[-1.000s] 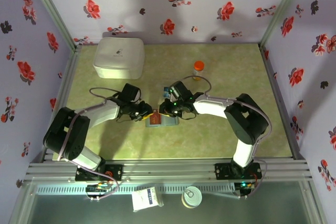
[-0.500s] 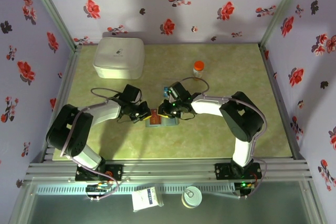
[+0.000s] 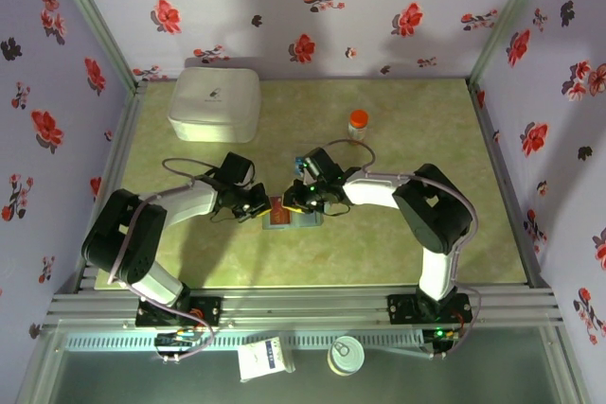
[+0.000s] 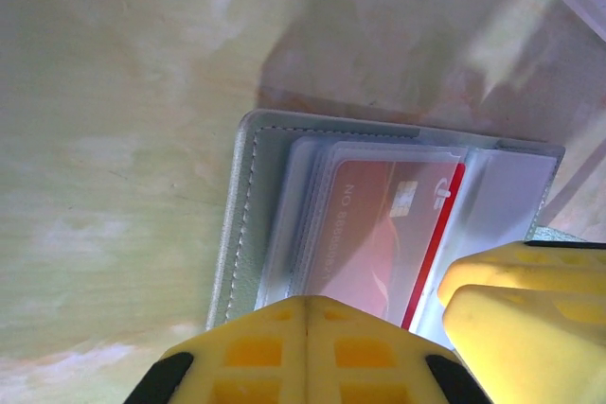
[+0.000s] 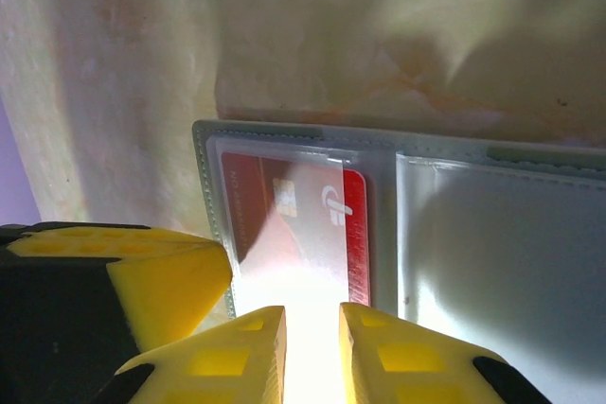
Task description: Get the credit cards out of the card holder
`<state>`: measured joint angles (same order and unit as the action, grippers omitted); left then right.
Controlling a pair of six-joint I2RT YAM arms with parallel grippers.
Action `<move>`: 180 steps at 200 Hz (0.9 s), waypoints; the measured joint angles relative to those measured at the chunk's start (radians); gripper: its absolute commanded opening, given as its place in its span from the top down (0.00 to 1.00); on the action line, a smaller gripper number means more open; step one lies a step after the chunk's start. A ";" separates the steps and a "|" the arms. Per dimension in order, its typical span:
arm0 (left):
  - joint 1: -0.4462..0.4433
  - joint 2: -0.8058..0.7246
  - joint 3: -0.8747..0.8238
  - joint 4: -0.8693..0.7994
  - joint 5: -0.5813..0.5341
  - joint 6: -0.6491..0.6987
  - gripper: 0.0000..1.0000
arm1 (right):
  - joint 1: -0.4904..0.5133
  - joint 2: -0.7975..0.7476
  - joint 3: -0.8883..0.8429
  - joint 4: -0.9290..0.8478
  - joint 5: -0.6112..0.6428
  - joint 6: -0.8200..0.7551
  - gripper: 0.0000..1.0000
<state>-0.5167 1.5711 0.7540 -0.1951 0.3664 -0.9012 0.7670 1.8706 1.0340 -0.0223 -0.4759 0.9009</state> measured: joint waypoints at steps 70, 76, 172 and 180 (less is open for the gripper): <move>0.000 0.014 -0.003 0.005 0.001 0.014 0.98 | 0.000 0.024 0.013 0.002 0.000 0.000 0.78; 0.000 0.014 -0.003 0.005 0.000 0.014 0.97 | 0.000 0.026 0.013 0.002 0.000 0.000 0.78; 0.000 0.014 -0.003 0.004 0.000 0.015 0.97 | 0.010 0.046 0.034 0.002 -0.013 -0.008 0.79; 0.000 0.014 -0.003 0.004 0.000 0.015 0.97 | 0.013 0.048 0.037 0.001 -0.015 -0.012 0.80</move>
<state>-0.5167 1.5848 0.7513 -0.1913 0.3668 -0.8864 0.7795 1.9186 1.0714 -0.0212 -0.4908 0.8890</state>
